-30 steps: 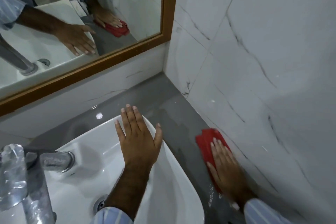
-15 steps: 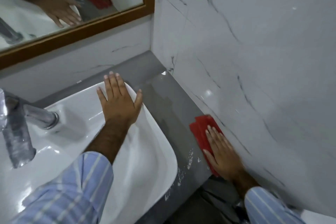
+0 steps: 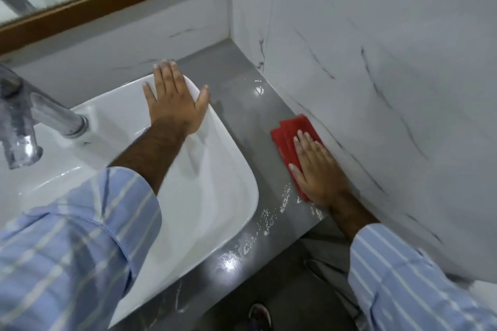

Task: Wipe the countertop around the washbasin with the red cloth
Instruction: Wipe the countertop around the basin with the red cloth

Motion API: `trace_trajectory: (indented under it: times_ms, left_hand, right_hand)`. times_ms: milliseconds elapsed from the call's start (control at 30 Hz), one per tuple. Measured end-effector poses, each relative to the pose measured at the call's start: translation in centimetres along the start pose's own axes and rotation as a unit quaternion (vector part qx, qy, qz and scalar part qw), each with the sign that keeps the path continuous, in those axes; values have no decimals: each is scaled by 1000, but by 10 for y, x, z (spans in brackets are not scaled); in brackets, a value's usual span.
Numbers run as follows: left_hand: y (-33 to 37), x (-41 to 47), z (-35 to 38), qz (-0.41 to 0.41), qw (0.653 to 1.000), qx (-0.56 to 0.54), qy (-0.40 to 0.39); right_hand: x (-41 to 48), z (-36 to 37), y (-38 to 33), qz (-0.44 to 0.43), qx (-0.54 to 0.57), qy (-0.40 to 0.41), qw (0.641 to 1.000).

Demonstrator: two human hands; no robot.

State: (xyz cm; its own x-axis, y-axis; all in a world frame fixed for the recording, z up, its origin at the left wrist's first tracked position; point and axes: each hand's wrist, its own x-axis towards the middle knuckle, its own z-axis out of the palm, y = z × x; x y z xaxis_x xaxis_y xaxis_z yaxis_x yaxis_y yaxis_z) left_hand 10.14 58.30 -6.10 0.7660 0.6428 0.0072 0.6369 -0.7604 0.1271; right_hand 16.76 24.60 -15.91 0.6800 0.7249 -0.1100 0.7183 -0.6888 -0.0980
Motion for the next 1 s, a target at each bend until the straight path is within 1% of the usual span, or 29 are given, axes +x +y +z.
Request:
trace_trajectory:
  times_ms: [67,133,200,267,300,333,367,400,433,467,500,533,567,600,667,733,800,833,900,967,1000]
  left_hand:
    - [3,-2,-12,-3,1000,-22,-17]
    - [3,-10,-22,-25,998,-42,-46]
    - [2,-36,-31,-31,992,-83,-85]
    - [-8,-83,-34,-27,978,-143,-150]
    - [-20,-115,-33,-9,970,-153,-188]
    - [-35,-152,-26,19,967,-179,-181]
    - [-51,-187,-19,26,963,-197,-180]
    - [-67,-214,-13,14,955,-221,-198]
    - [-78,-235,-12,-32,935,-254,-243]
    - [-83,-249,-16,-77,925,-255,-270]
    - [-85,-254,-22,-104,930,-232,-267]
    - [-87,-257,-27,-105,938,-211,-255]
    - [-87,-257,-29,-111,938,-217,-245]
    - [-85,-256,-31,-103,937,-228,-243]
    - [-84,-262,-39,-75,939,-222,-251]
    - [-90,-269,-43,-57,942,-215,-250]
    - [-99,-276,-46,-64,940,-237,-237]
    - [-105,-280,-49,-62,943,-231,-232]
    - [-132,-293,-50,-76,957,-186,-208]
    - [-168,-305,-52,-108,965,-139,-194]
    - [-185,-309,-55,-126,964,-133,-193]
  right_hand:
    - [-47,6,5,15,1,6,1000]
    - [-96,13,10,29,5,3,1000]
    - [-122,16,14,52,13,-6,999]
    - [-119,15,17,57,11,-15,998]
    - [-109,13,15,48,7,-21,999]
    - [-96,10,15,35,-3,-24,999]
    - [-82,9,14,19,-13,-26,999]
    - [-65,6,12,11,-18,-27,999]
    - [-47,3,7,12,-16,-25,999]
    - [-29,1,-2,19,-10,-20,1000]
    - [-12,0,-15,30,0,-12,999]
    - [-1,0,-33,38,8,-1,999]
    - [3,2,-52,39,12,7,999]
    - [-1,5,-68,30,12,12,999]
    - [-35,15,-92,-23,18,-10,1000]
    - [-81,22,-90,-67,38,-23,997]
    - [-106,20,-63,-71,34,-26,997]
    - [-107,16,-49,-46,26,-23,998]
    - [-89,9,-36,48,28,-6,998]
    - [-66,5,-50,157,54,6,986]
    - [-60,6,-63,188,55,17,980]
